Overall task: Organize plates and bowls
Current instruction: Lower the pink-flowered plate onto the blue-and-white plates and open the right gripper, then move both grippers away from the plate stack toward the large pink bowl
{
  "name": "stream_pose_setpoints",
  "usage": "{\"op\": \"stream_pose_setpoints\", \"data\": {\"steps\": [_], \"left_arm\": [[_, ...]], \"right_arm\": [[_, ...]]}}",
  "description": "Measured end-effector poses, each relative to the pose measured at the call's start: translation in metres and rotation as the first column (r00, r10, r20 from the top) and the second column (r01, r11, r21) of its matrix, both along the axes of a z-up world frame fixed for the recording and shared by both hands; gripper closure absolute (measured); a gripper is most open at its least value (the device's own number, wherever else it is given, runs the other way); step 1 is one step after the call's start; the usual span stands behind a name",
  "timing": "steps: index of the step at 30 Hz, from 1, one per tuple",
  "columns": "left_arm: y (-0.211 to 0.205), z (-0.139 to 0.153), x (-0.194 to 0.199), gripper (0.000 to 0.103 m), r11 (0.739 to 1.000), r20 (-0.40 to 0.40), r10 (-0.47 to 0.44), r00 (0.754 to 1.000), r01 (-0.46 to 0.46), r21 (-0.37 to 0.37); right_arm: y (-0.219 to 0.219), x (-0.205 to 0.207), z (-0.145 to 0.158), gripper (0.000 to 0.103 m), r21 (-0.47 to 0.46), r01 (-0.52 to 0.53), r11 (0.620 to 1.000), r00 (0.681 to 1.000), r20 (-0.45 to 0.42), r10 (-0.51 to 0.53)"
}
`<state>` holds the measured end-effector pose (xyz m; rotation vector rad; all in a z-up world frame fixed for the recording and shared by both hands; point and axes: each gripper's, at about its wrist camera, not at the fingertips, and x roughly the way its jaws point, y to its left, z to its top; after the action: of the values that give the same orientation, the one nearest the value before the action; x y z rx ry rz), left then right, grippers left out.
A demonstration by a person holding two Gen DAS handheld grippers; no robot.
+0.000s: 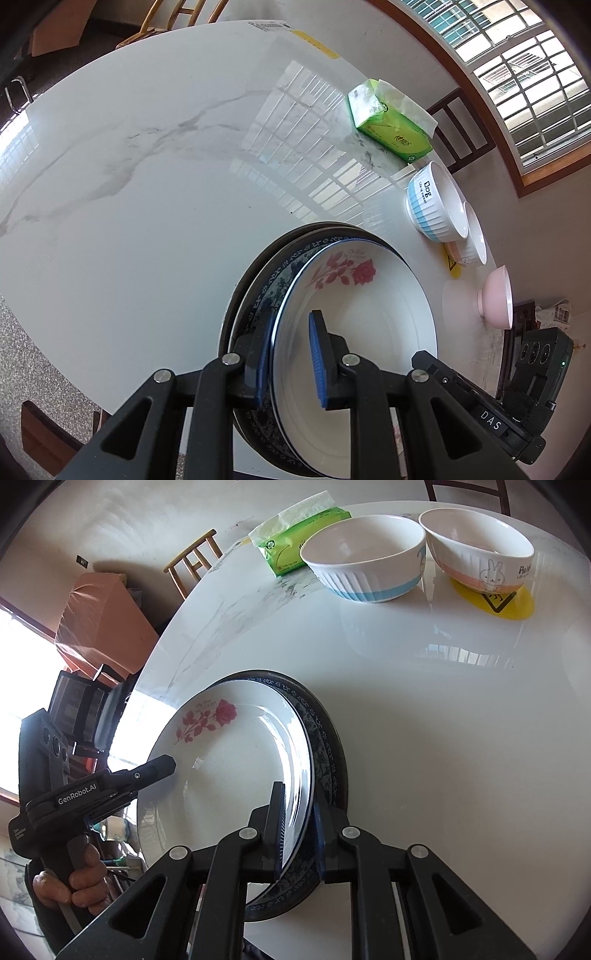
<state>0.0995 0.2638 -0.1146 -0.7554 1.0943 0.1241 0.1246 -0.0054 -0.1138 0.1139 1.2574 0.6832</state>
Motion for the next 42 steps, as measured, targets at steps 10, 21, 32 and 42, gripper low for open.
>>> {"op": "stream_pose_setpoints", "data": {"steps": [10, 21, 32, 42], "left_arm": [[0.000, 0.005, -0.001, 0.081, 0.999, -0.015, 0.007, 1.000, -0.006, 0.037], [0.001, 0.012, -0.003, 0.076, 0.998, -0.005, 0.012, 1.000, -0.012, 0.059], [-0.008, 0.037, 0.001, 0.076, 0.990, 0.038, 0.005, 0.999, -0.011, 0.144], [-0.053, 0.047, 0.015, 0.072, 0.971, 0.030, -0.082, 0.996, 0.074, 0.227]], "right_arm": [[-0.004, 0.001, 0.004, 0.087, -0.003, 0.008, 1.000, 1.000, 0.013, -0.008], [-0.011, 0.000, 0.012, 0.087, 0.017, 0.013, 1.000, 0.999, 0.037, -0.014], [-0.028, -0.001, 0.014, 0.084, 0.040, 0.049, 0.998, 0.998, 0.033, -0.051], [-0.066, -0.003, 0.016, 0.084, 0.026, 0.129, 0.991, 0.990, 0.047, -0.131]]}}
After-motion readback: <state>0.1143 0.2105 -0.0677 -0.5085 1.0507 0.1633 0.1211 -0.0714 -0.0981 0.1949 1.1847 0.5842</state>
